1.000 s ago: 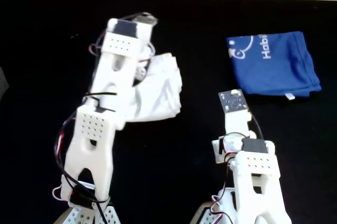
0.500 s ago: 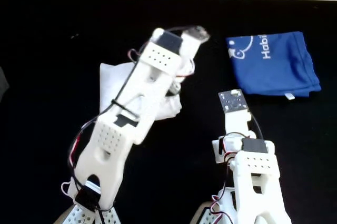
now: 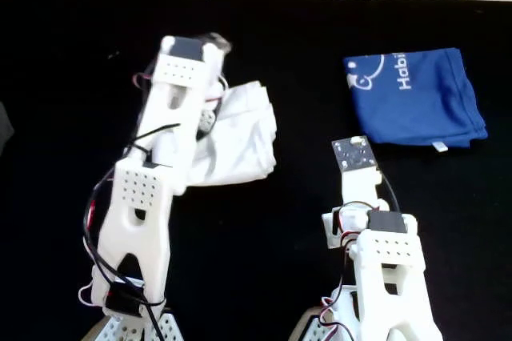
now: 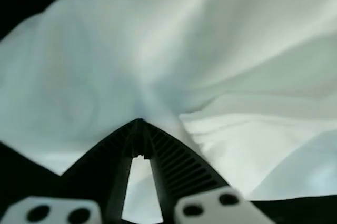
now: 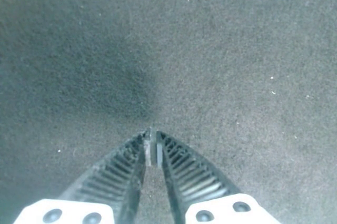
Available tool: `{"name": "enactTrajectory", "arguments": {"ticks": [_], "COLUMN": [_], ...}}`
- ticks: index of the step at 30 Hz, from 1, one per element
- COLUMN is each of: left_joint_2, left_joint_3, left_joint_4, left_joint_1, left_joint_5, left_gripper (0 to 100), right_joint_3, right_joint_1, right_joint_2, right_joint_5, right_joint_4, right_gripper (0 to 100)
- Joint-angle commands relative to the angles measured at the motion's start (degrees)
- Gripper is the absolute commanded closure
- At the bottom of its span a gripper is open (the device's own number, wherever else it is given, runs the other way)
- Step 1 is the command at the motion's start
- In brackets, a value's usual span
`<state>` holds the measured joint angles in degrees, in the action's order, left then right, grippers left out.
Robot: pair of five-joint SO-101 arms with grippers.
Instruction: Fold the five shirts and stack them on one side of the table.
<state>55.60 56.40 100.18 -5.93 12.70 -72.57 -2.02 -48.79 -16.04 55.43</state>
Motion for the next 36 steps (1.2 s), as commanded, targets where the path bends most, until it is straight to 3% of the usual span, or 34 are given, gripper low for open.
{"name": "enactTrajectory", "arguments": {"ticks": [1,10,20,30,36], "left_joint_2": [-1.71,-8.22,-17.19,-12.26,-3.12], "left_joint_3": [0.75,0.22,-1.36,-2.15,-1.80], "left_joint_4": [-0.09,0.97,1.14,-0.79,-0.97], "left_joint_1": [-3.74,-13.58,-18.24,-3.91,-5.58], "left_joint_5": [-4.04,-4.66,-7.56,-7.38,-7.74], "left_gripper": [99,99,99,99,99], "right_joint_3": [0.75,0.75,0.75,0.75,0.75], "right_joint_1": [0.66,0.66,0.66,0.66,0.66], "right_joint_2": [-0.92,-0.92,-0.92,-0.92,-0.92], "right_joint_5": [0.26,0.26,0.26,0.26,0.26], "right_joint_4": [-0.92,-0.92,-0.92,-0.92,-0.92], "right_gripper": [99.3,99.3,99.3,99.3,99.3]}}
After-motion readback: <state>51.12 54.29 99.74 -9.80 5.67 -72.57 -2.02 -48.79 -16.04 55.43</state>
